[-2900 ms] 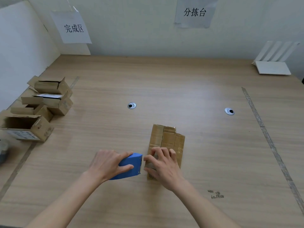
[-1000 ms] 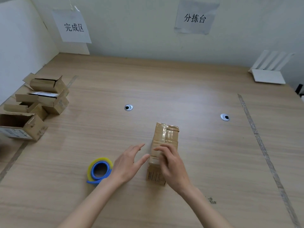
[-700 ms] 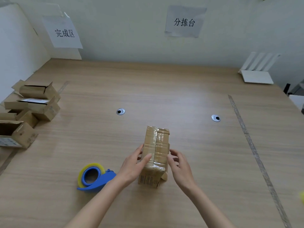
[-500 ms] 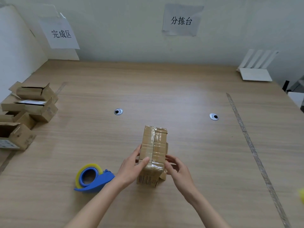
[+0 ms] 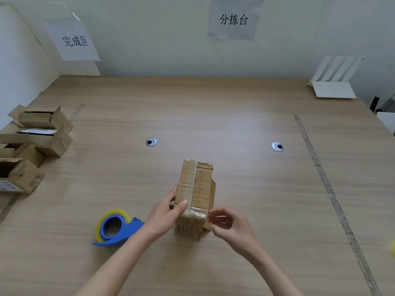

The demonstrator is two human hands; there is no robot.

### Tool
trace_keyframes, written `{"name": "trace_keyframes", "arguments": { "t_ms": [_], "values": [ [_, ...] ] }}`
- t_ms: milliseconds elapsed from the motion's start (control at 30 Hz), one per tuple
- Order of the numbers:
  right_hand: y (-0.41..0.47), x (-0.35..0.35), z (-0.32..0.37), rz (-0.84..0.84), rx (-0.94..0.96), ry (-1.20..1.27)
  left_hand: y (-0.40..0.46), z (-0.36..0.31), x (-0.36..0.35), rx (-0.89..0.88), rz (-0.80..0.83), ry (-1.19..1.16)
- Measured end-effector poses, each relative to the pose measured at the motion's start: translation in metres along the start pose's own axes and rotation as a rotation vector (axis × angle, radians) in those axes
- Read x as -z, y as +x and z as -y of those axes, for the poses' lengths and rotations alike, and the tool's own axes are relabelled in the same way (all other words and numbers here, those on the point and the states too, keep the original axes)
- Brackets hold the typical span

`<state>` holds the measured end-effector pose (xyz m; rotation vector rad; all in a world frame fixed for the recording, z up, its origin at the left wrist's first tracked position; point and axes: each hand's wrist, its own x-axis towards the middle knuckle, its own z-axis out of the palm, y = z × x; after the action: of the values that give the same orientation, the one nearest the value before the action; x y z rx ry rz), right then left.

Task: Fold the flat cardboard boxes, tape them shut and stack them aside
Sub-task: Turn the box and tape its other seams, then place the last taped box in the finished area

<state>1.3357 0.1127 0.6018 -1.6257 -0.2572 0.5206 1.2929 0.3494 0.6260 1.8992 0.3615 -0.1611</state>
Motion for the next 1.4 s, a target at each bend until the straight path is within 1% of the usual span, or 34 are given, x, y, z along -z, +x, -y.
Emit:
{"name": "trace_keyframes", "arguments": {
  "t_ms": [100,200,300,367,500,600,767,833,967,1033,1133,1167,1267,1300,1367,1400],
  "values": [
    [-0.004,0.000,-0.004,0.016,-0.113,0.137,-0.001,-0.001,-0.001,0.007,-0.009,-0.009],
    [-0.003,-0.008,-0.008,-0.049,-0.174,0.262,-0.001,-0.002,-0.004,0.003,-0.009,-0.003],
    [-0.002,-0.017,-0.012,-0.081,-0.204,0.358,-0.002,-0.003,-0.005,0.006,-0.007,-0.013],
    [-0.002,-0.019,-0.014,-0.093,-0.187,0.359,-0.002,-0.004,-0.003,0.016,-0.008,-0.019],
    [-0.003,-0.016,-0.014,-0.065,-0.078,0.191,-0.002,-0.003,-0.001,0.030,-0.005,-0.030],
    [-0.002,-0.010,-0.010,-0.065,0.028,-0.061,-0.002,-0.004,-0.002,0.024,0.001,-0.038],
    [0.005,-0.013,-0.002,-0.108,0.316,-0.494,-0.002,-0.004,-0.003,0.020,-0.021,-0.056],
    [0.007,-0.016,0.001,-0.077,0.335,-0.543,-0.002,-0.004,-0.001,0.013,-0.008,-0.053],
    [0.013,-0.017,0.004,0.028,0.304,-0.554,-0.001,-0.003,0.000,0.015,0.011,-0.042],
    [0.014,-0.017,0.005,0.032,0.286,-0.531,-0.001,-0.003,0.001,0.029,-0.003,-0.047],
    [0.012,-0.010,0.005,0.035,0.182,-0.377,0.000,-0.005,0.003,0.051,-0.023,-0.064],
    [0.011,-0.008,0.005,0.004,0.146,-0.313,0.000,-0.005,0.004,0.057,-0.022,-0.073],
    [0.012,-0.005,0.006,-0.163,0.039,-0.188,0.000,-0.006,0.003,0.070,-0.024,-0.115],
    [0.015,-0.007,0.008,-0.184,-0.021,-0.126,0.001,-0.007,0.000,0.080,-0.040,-0.133],
    [0.020,-0.014,0.014,-0.137,-0.158,0.029,0.001,-0.009,-0.006,0.104,-0.070,-0.163],
    [0.023,-0.017,0.017,-0.106,-0.197,0.080,0.001,-0.010,-0.009,0.103,-0.076,-0.163]
  ]
}}
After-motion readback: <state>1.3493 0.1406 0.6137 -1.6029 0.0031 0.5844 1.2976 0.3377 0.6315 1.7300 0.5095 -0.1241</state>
